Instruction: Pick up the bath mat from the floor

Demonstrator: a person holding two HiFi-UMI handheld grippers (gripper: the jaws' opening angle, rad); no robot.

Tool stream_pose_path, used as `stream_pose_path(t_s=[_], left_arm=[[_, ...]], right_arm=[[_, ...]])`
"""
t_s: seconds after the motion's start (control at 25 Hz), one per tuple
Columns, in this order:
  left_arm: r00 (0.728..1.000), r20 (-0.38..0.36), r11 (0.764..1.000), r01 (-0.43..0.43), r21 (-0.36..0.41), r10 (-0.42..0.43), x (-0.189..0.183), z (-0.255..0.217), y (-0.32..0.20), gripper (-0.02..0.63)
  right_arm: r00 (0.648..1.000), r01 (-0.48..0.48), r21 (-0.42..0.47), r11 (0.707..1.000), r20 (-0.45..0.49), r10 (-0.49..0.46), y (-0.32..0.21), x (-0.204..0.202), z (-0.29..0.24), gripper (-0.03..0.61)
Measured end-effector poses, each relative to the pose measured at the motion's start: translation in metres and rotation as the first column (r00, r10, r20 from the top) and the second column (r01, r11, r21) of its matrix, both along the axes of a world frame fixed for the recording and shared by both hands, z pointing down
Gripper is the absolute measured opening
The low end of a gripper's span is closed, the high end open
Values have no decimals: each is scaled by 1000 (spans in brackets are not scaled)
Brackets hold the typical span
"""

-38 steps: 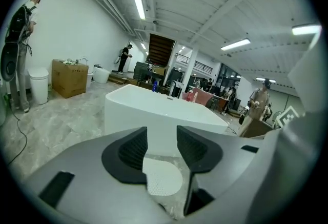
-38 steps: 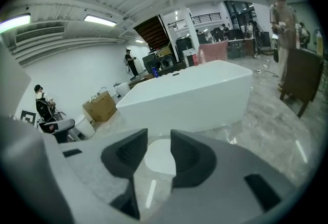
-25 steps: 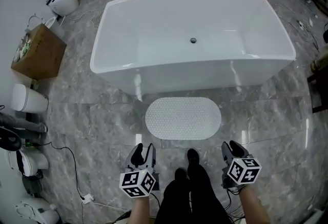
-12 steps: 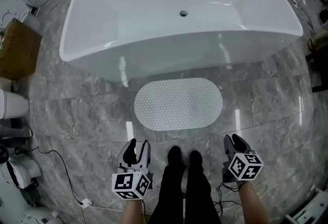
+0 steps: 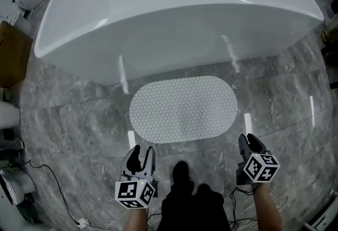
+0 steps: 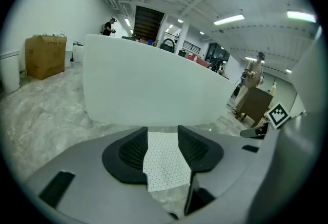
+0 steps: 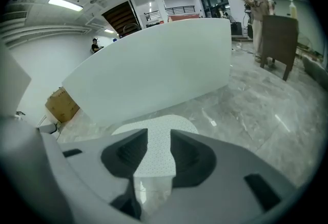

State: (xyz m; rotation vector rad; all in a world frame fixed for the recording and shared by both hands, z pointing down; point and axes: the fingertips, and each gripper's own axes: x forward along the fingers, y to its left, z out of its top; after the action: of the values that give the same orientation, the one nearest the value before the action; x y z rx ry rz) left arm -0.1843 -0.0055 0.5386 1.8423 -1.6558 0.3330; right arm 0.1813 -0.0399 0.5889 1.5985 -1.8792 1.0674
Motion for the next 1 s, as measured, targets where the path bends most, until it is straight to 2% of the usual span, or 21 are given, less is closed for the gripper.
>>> stream_pose_path(t_s=[0.28, 0.56, 0.76, 1.0], left_arm=[[1000, -15, 997, 6, 79, -5, 5, 100, -17, 186], [1000, 28, 990, 2, 143, -6, 6, 182, -23, 186], [999, 39, 989, 1, 150, -7, 10, 220, -21, 190], [1000, 14, 989, 2, 148, -4, 17, 243, -25, 190]], right_arm=[[1000, -26, 78, 997, 4, 25, -23, 14, 103, 140], [1000, -12, 144, 989, 20, 9, -38, 24, 196, 140], [1000, 6, 163, 987, 15, -9, -43, 29, 236, 140], [999, 23, 156, 987, -51, -16, -42, 43, 261, 140]])
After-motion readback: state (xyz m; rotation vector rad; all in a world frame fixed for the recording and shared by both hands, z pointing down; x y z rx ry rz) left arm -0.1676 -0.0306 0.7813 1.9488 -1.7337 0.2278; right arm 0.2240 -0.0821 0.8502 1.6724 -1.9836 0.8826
